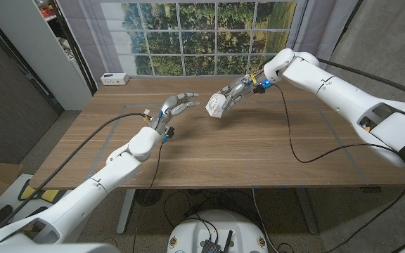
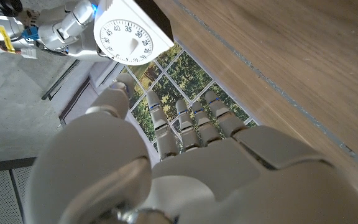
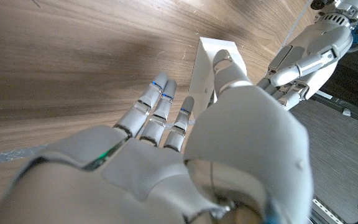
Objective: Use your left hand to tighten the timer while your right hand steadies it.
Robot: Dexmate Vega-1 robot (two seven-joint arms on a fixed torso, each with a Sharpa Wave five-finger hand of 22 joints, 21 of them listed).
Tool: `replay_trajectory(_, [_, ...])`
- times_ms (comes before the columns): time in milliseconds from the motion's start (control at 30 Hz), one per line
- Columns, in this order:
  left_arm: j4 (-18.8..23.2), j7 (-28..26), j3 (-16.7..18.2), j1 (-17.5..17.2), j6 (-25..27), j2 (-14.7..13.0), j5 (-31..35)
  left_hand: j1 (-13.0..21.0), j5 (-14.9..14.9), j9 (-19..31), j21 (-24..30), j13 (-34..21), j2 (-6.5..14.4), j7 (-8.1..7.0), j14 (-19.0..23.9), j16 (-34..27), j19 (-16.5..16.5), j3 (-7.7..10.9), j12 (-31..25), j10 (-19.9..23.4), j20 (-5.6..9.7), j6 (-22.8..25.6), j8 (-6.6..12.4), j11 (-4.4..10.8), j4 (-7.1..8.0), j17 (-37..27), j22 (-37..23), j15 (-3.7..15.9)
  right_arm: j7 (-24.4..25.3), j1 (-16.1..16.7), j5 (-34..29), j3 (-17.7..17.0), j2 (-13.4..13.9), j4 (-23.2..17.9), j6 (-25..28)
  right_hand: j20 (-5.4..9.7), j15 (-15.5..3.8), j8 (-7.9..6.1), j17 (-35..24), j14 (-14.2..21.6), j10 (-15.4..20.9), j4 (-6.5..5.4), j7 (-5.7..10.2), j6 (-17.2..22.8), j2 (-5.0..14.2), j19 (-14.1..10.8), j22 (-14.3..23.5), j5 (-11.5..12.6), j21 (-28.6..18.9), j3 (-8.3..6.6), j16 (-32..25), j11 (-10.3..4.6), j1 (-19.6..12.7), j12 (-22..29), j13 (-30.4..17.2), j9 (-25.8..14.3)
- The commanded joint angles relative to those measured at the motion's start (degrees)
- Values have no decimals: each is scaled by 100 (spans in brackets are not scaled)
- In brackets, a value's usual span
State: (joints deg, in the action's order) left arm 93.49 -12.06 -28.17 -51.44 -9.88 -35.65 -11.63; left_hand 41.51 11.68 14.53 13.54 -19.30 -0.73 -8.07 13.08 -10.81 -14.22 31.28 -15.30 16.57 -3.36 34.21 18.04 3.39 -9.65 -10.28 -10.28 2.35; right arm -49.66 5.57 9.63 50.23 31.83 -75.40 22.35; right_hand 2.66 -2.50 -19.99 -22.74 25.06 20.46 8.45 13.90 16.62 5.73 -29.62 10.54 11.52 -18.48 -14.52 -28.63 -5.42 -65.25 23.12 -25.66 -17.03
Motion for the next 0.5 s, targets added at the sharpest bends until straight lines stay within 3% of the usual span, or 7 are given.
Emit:
replay_trajectory(33, [-45, -9, -111, 196, 55, 89, 339, 153, 36, 37, -16, -20, 40, -78, -32, -24, 12, -42, -55, -1, -44, 169, 81, 22, 14, -20, -31, 145, -85, -7, 627, -137, -149, 475, -85, 160, -1031, -37, -25, 65, 56, 8, -488, 534, 47, -65, 26, 28, -65, 6, -14, -5, 2, 32, -38, -44])
replay_trajectory(500, [-335, 64, -232, 432, -186, 263, 476, 320, 51, 93, -45, -48, 57, -104, -32, -37, 34, -160, -86, 39, -78, 402, 170, 93, 31, -21, -39, 178, -259, -29, 1046, -161, -313, 788, -112, 163, -1016, -50, -14, 126, 86, -5, -531, 570, 49, -92, 28, 39, -79, 18, 1, 32, 36, 59, -77, -70])
